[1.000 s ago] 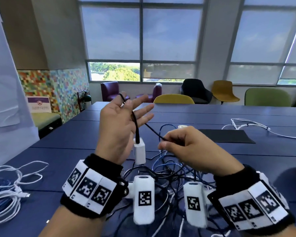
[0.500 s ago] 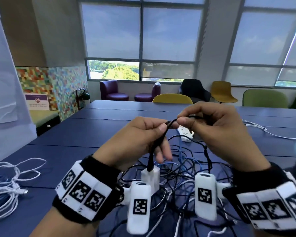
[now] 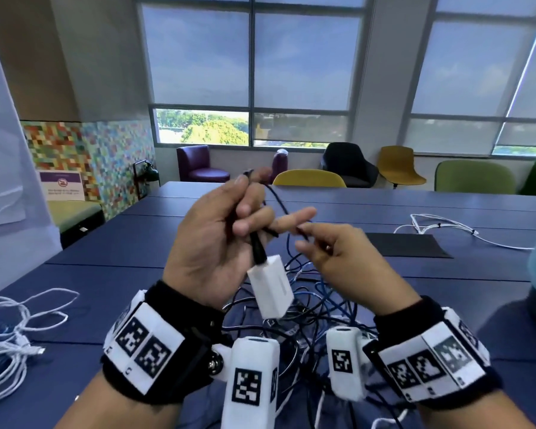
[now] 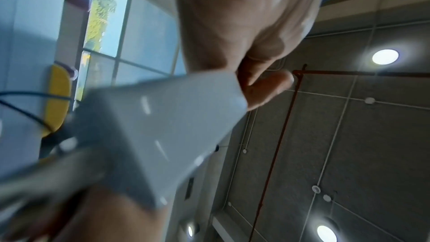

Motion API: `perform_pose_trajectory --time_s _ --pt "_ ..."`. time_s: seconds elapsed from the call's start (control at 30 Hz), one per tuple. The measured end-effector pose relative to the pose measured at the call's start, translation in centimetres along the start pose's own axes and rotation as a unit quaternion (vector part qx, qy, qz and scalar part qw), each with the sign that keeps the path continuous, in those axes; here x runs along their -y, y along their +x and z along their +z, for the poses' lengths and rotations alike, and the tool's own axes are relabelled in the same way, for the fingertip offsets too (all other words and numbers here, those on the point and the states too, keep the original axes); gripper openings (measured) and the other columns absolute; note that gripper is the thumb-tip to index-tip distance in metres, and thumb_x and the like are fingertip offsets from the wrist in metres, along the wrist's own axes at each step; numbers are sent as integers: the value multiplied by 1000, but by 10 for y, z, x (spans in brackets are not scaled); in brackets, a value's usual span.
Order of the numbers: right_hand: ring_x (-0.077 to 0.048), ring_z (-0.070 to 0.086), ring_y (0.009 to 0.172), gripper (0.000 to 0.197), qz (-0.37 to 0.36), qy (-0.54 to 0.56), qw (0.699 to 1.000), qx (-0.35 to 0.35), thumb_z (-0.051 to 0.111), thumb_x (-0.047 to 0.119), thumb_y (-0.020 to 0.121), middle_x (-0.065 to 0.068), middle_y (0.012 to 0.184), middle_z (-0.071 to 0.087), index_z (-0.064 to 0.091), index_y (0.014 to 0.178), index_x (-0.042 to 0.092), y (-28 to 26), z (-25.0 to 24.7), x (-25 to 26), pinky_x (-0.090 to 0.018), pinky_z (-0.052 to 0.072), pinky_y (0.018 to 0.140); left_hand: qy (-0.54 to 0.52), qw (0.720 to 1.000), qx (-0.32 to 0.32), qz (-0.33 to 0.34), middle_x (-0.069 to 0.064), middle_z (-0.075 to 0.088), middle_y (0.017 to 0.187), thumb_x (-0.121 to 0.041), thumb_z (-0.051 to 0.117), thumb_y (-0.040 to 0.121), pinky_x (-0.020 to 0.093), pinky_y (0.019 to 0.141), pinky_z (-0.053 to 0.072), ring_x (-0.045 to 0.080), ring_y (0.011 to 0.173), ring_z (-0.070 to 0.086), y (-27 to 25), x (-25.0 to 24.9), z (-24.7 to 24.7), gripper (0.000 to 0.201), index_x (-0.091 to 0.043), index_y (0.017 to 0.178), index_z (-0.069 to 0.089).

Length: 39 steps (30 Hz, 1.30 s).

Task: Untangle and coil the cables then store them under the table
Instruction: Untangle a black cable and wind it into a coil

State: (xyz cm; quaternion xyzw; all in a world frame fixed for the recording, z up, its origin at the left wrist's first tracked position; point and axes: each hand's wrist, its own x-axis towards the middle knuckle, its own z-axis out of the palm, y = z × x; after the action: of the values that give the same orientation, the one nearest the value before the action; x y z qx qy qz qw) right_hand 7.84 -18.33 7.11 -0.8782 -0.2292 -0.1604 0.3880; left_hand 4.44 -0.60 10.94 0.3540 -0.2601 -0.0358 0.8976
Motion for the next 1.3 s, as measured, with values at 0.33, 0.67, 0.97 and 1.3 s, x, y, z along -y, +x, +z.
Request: perform_pose_trajectory --time_s 0.33,0.67,0.97,1.3 --pt "-13 49 56 18 -77 -64 988 120 54 27 97 2 67 62 70 90 22 -20 -8 42 -25 38 53 342 933 -74 87 10 73 108 -8 29 106 37 82 56 33 88 73 6 5 -15 24 -1 125 41" --pt "-27 51 43 11 -122 76 989 26 71 28 86 -15 54 56 73 78 21 -26 -42 44 -34 49 44 443 889 79 -91 15 67 69 -10 38 103 34 65 54 26 52 62 -9 7 -4 39 -20 141 40" --pt "-23 41 56 10 -152 64 981 -105 74 32 80 -14 68 55 77 88 29 -15 -43 25 -29 35 52 346 917 97 -174 0 28 42 -22 38 103 59 91 51 11 39 18 -13 1 4 44 18 117 48" --pt "-31 58 76 20 -142 86 974 -155 62 25 94 -18 81 61 72 108 34 -4 -21 13 -39 48 65 203 957 87 -187 -5 15 42 -18 40 98 65 85 51 7 37 10 -10 -5 0 41 9 122 59"
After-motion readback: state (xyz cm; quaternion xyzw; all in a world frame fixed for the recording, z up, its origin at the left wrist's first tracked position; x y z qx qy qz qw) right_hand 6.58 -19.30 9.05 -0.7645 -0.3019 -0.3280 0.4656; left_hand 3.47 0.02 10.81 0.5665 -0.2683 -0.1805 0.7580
